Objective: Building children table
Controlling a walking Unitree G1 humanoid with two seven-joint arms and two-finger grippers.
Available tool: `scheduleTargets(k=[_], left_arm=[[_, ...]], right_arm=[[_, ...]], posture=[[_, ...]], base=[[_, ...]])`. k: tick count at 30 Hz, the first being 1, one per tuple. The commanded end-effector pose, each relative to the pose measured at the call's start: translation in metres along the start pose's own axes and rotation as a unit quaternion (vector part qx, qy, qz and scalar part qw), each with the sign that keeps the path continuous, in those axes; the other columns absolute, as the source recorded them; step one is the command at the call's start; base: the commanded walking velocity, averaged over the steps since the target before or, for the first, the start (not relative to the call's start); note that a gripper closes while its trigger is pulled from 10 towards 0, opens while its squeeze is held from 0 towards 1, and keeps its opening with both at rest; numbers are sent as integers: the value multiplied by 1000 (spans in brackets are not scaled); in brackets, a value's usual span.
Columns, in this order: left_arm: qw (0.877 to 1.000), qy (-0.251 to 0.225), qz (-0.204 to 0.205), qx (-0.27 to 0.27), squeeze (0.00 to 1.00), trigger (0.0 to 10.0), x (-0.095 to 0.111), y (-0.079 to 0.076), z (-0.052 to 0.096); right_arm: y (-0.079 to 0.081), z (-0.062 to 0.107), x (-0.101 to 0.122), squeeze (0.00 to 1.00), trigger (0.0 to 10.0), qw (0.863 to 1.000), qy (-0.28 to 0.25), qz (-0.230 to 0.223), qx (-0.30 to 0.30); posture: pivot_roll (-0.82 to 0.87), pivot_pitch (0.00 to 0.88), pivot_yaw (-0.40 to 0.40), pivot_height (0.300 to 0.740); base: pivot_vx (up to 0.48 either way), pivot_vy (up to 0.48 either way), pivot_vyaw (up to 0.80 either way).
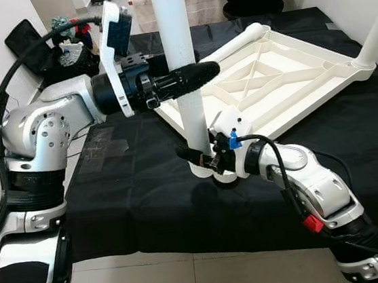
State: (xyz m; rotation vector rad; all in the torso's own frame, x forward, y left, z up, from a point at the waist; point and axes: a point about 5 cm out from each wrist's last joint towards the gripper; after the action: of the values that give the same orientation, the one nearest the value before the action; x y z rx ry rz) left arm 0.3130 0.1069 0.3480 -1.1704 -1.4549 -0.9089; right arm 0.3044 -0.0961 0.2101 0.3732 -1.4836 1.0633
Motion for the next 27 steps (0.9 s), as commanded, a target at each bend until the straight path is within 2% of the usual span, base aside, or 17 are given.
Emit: scheduleTargets(k=[1,10,11,12,13,14,17,26,27], left_arm=[[1000,8,-14,12,0,0,3,3,2],[999,13,-36,13,0,0,6,0,3],[999,13,-37,13,0,0,7,0,3],[999,12,-39,15,0,0,8,1,4],[999,12,-39,15,0,0,8,1,4],[999,12,-39,16,0,0,8,1,4],[999,10,-39,14,0,0,10,1,4],[999,8,-39,9,0,0,11,-1,2],[999,7,-39,9,0,0,11,-1,1]], right_arm=[[2,-3,7,0,0,1000,-11,9,7],[-5,-1,11,0,39,999,-43,-25,-11],[-7,-1,13,0,6549,998,-54,-31,-14],[-14,1,19,0,10000,994,-86,-70,-27],[-14,1,19,0,10000,994,-86,-70,-27],[-15,3,23,992,10000,991,-106,-78,-19],[-18,5,33,1000,10000,985,-146,-87,-9],[-15,-1,41,1000,10000,986,-155,-69,7],[-9,-6,41,631,10000,987,-146,-57,25]], posture=[[-28,71,76,740],[-24,77,75,740],[-23,78,73,740],[-18,81,72,740],[-18,81,72,740],[-16,79,71,740],[-14,78,71,740],[-12,75,68,740],[-11,75,67,740]], base=[[0,0,0],[0,0,0],[0,0,0],[0,0,0],[0,0,0],[0,0,0],[0,0,0],[0,0,0],[0,0,0]])
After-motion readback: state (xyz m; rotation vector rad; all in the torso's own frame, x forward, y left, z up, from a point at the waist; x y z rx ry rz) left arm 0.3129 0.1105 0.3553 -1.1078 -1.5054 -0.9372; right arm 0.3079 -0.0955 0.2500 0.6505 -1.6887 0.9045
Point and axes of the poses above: a point about 5 cm out from each wrist's last joint towards the gripper, its own z axis pointing back from the gripper into the wrist, its own x axis along the axis of the wrist's last joint, y = z × x, and after that the axes turned 8 degrees about z, right-handed
